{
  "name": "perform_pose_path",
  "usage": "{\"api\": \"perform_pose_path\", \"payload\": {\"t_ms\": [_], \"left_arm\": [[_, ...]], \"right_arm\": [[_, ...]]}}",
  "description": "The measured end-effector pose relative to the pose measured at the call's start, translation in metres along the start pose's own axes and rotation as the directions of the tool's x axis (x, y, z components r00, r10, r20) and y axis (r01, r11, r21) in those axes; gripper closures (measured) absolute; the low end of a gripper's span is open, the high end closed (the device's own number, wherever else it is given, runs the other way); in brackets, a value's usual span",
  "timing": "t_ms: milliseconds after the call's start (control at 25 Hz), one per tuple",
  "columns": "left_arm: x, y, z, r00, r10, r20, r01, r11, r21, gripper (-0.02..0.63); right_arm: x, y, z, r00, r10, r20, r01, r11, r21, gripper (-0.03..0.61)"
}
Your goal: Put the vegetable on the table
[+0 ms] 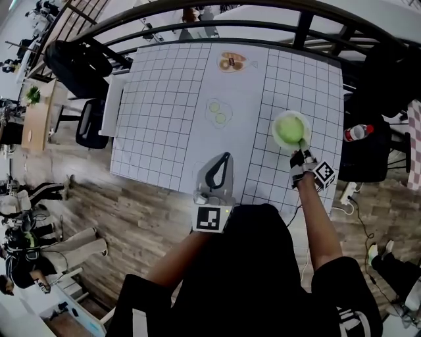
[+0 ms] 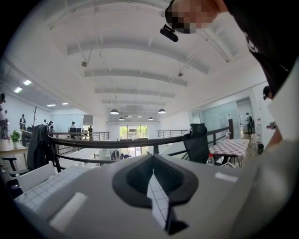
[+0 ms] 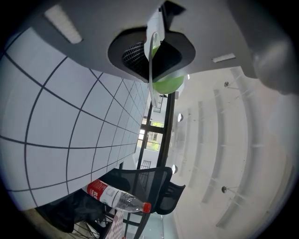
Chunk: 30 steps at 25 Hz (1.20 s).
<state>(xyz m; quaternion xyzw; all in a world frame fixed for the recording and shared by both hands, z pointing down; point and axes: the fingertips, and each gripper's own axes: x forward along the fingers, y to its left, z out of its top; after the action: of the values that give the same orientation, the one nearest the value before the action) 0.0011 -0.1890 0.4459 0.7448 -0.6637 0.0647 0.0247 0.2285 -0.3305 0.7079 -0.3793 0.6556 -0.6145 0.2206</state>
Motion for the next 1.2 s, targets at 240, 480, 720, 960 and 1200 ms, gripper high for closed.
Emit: {"api": "perform_pose_path", "payload": {"t_ms": [240,480,720,960,1200], "left_arm": [[-0.001,0.000,-0.005,1.000,0.001,-0.015,0.000,1.000,0.019,0.607],[-0.006,-0.003,-0.010,0.999,0.002,-0.040,-0.001,0.999,0.035,0.607],[-0.013,0.016,-0.005,0.997,0.066,-0.030,-0.065,0.997,0.035,0.607],[-0.010,0.020,-0.014,0.996,0.082,-0.048,-0.081,0.997,0.011,0.607],[-0.007,0.014,-0.020,0.996,0.070,-0.053,-0.070,0.997,-0.008,0.607]], "right_arm": [[0.000,-0.034,0.005,0.998,-0.055,0.023,0.054,0.998,0.036,0.566],[0.006,-0.052,0.000,0.996,-0.091,0.020,0.090,0.995,0.049,0.565],[0.016,-0.065,-0.001,0.995,-0.099,0.017,0.099,0.994,0.037,0.565],[0.021,-0.072,-0.004,0.994,-0.113,0.002,0.113,0.992,0.064,0.565],[0.020,-0.078,-0.007,0.989,-0.143,-0.024,0.144,0.987,0.077,0.560]]}}
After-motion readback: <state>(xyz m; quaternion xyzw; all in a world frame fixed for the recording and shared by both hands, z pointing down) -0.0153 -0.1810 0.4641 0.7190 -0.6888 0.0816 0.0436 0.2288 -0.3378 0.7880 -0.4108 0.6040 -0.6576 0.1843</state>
